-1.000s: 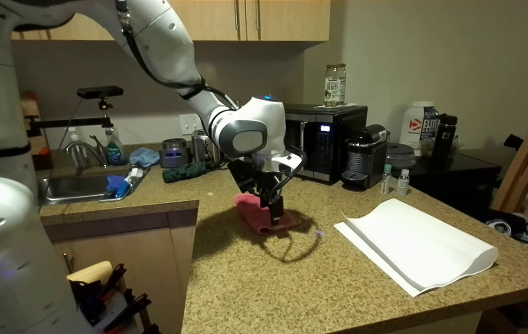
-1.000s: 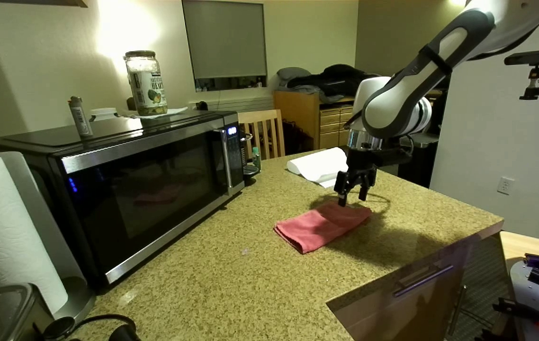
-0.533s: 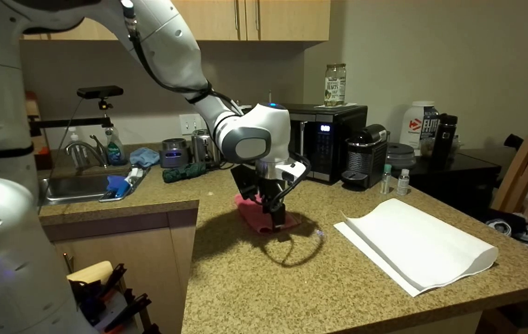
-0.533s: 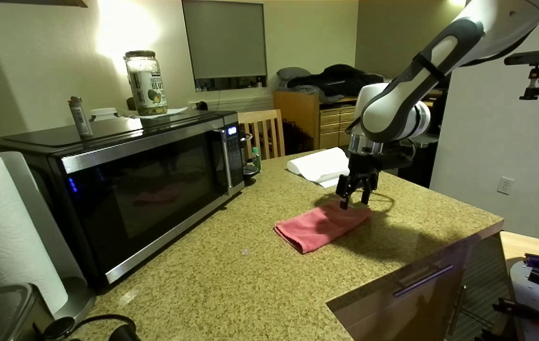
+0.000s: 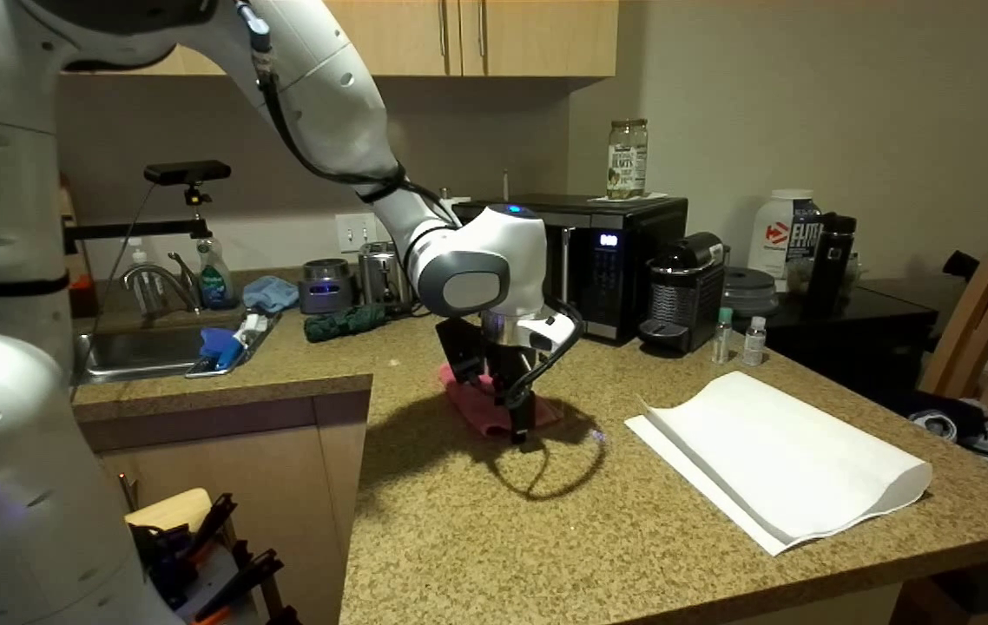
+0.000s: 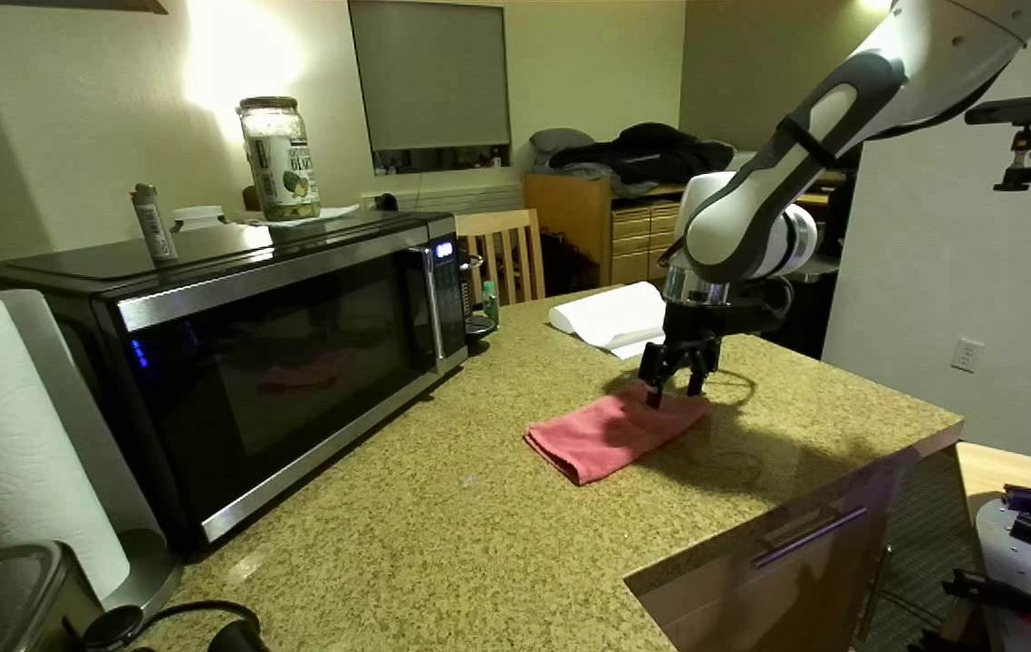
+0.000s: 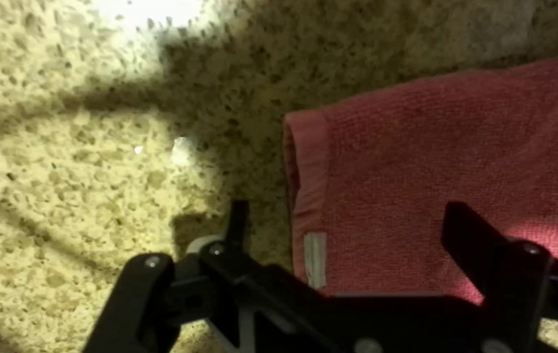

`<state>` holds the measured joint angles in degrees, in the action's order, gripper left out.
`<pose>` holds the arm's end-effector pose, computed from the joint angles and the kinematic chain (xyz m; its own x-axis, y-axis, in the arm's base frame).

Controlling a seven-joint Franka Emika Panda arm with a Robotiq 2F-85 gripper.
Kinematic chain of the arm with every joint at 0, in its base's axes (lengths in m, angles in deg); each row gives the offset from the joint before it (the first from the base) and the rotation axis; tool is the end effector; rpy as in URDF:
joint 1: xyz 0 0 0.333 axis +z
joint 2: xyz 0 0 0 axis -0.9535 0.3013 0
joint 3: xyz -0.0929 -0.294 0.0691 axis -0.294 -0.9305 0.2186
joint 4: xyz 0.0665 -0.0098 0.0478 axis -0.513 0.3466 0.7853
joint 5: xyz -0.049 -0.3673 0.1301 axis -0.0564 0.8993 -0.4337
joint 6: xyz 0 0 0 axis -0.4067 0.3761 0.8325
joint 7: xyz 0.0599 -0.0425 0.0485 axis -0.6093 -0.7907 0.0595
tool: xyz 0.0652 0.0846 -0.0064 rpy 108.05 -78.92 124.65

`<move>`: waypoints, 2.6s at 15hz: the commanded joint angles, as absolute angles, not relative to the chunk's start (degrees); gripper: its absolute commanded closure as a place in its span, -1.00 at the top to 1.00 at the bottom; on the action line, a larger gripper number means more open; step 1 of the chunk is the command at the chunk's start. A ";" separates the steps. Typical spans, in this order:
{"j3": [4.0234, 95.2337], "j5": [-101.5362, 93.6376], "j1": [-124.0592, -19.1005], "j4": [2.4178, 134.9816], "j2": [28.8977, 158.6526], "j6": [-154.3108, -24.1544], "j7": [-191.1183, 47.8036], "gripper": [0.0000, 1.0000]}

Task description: Fold the cloth

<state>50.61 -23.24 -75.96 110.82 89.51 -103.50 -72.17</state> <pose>0.5139 -0.0643 0.2448 0.9033 -0.4290 0.0079 -0.4234 -0.8942 -0.1455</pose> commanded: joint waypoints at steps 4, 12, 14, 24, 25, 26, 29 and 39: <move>54.62 -33.07 -78.02 109.53 91.05 -108.04 -65.47 1.00; 57.55 -41.26 -79.33 107.90 91.82 -108.84 -58.89 1.00; 56.91 -39.52 -78.79 107.81 92.10 -108.17 -59.90 1.00; 59.16 -42.33 -80.56 107.03 92.99 -105.85 -52.24 1.00; 59.62 -43.34 -80.93 106.76 93.20 -105.44 -50.41 1.00; 59.94 -44.09 -81.19 106.48 93.49 -104.97 -48.85 1.00; 59.76 -44.47 -81.20 105.84 94.04 -103.40 -46.78 0.50; 58.94 -42.37 -80.34 104.84 95.24 -101.42 -48.90 -0.68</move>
